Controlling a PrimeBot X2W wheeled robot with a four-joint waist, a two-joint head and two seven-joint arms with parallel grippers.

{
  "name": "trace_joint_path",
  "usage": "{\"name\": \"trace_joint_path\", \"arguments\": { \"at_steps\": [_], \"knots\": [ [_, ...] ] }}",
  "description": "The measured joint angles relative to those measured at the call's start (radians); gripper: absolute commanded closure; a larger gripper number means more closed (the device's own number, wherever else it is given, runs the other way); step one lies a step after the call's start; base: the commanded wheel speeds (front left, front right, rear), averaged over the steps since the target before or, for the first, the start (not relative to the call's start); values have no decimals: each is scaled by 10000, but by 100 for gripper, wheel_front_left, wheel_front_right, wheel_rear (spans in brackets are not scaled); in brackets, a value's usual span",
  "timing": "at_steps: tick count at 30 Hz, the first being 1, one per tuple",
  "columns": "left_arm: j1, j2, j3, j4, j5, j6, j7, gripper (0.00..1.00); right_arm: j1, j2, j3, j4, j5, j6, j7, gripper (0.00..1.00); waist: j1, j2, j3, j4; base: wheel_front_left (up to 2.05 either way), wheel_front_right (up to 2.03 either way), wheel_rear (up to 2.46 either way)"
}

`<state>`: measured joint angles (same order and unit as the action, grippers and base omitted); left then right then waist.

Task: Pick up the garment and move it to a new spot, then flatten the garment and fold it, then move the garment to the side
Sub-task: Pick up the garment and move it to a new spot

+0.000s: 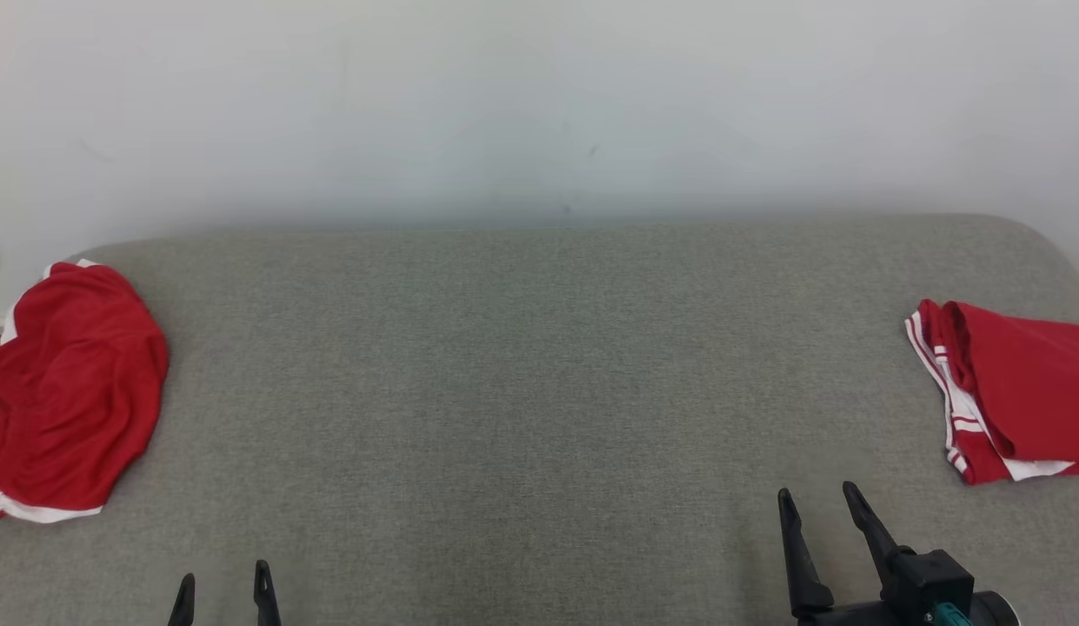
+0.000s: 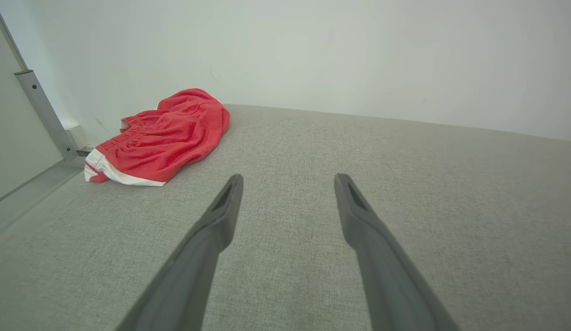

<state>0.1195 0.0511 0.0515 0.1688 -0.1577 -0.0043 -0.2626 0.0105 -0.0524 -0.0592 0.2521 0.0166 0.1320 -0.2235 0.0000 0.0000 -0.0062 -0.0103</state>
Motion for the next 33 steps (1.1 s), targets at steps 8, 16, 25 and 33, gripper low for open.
{"name": "trace_joint_path", "arguments": {
  "at_steps": [8, 16, 25, 33],
  "knots": [
    [41, 2, 42, -50, 75, -10, 0, 0, 240, -2, 240, -65, 278, 0, -6, 0, 0, 0, -74, 937, 0, 0, 0],
    [310, -4, 117, -196, 238, 35, 0, 0, 345, 4, 669, 2, 550, 0, -69, 0, 0, 0, -172, 2328, 0, 0, 0],
    [614, -2, 291, -305, 360, -23, 0, 0, 321, 6, 1321, 290, 945, 0, -151, 0, 0, -1, -316, 3983, 0, 0, 0],
    [825, 2, 637, -504, 134, 65, 0, 0, -119, 10, 1852, 552, 1057, 0, -190, 0, 0, 0, -354, 5000, 0, 0, 0]
  ]
}}
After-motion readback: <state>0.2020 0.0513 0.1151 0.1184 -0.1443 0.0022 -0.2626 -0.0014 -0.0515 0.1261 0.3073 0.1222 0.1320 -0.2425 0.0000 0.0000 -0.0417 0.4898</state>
